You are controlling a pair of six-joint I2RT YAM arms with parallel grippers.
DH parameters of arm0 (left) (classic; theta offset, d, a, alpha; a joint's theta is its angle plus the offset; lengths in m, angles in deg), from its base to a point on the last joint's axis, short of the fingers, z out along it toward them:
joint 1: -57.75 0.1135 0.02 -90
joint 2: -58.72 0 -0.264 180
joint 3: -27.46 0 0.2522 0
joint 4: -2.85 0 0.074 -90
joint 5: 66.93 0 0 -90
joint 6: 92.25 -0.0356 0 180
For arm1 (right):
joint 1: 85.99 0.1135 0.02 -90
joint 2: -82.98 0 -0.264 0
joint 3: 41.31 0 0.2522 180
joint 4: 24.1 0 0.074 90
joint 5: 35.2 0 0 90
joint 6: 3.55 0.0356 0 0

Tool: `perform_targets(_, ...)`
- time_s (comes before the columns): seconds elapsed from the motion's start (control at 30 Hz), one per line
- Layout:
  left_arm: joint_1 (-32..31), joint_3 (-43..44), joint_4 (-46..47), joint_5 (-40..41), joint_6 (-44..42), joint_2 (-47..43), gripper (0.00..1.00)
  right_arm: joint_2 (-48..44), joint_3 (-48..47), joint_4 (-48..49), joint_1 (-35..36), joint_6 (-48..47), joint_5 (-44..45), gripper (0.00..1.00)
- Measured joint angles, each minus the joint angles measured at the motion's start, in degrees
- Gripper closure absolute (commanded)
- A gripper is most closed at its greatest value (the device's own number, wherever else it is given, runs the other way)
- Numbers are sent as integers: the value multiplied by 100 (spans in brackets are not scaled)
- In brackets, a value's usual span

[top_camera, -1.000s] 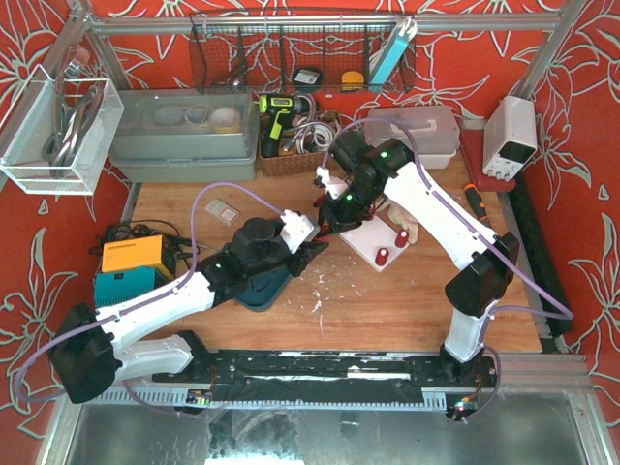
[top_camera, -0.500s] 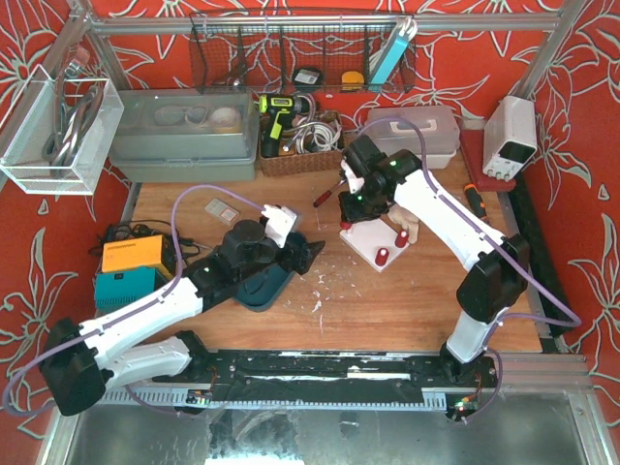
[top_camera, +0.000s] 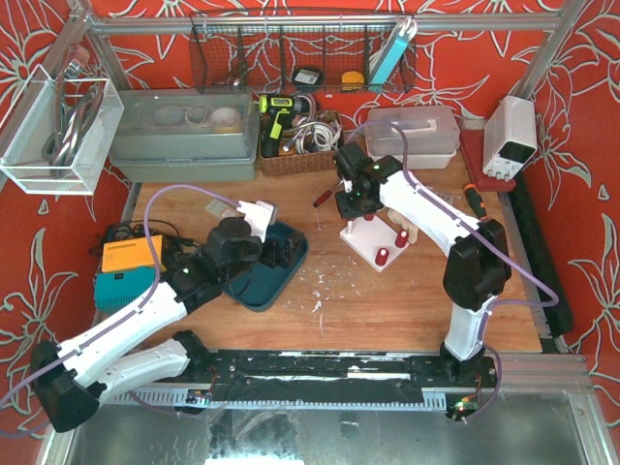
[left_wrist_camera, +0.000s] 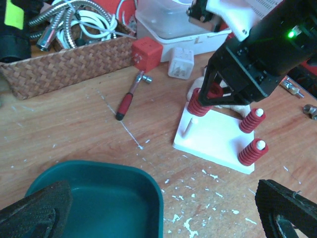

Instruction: Install the large spring

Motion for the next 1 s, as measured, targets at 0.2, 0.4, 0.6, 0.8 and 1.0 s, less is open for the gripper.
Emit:
perform_targets(0.2, 107, -7, -153, 94, 33, -229, 0, 315, -7, 76, 0, -26, 50, 100)
perform_targets(0.4, 168, -7, -157, 114, 31, -225, 0, 337, -7, 103, 0, -35, 87, 100)
perform_targets(0.6, 181, -7, -157, 109, 28, -186, 0, 343, 15, 129, 0, -35, 87, 100)
perform_targets(0.8, 214, -9, -157, 109, 11, -181, 0, 348, 48, 116, 0, 11, 33, 100)
perform_targets(1.0, 258, -9, -157, 109, 9, -181, 0, 348, 98, 103, 0, 17, 37, 100)
